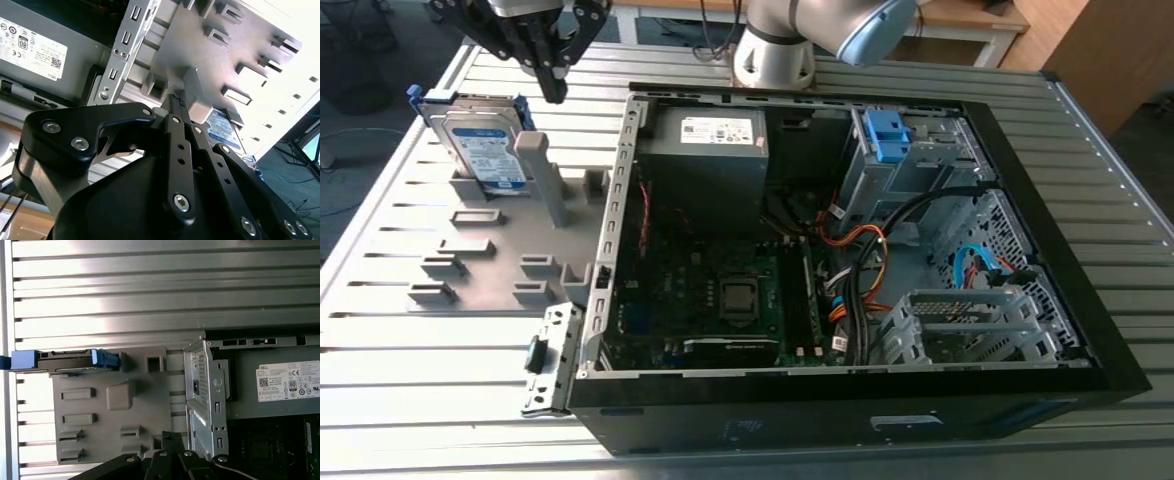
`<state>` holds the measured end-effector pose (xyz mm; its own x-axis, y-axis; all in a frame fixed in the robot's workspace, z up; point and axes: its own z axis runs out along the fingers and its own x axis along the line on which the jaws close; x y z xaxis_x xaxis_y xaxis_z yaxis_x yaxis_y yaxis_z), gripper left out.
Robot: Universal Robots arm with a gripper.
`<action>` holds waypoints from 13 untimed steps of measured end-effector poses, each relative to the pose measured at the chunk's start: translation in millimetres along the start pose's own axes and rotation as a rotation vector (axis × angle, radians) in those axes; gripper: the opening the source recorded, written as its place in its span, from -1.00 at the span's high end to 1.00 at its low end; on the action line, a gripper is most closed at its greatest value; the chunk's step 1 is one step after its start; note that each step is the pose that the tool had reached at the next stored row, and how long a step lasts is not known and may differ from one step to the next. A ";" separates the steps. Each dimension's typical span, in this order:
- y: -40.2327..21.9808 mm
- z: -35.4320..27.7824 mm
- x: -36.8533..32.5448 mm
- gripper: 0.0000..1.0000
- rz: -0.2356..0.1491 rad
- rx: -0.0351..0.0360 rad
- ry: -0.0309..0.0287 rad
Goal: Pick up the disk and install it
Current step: 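Reach for the disk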
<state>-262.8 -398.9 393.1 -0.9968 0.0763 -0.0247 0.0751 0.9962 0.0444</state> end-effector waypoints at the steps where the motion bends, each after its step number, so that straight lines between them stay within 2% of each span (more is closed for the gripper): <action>1: -0.1 0.0 1.2 0.79 0.000 0.0000 0.0000; 13: -1.4 -0.5 18.1 0.79 0.000 0.0000 0.0000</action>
<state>-280.9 -398.9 393.1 -0.9968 0.0762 -0.0248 0.0750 0.9962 0.0444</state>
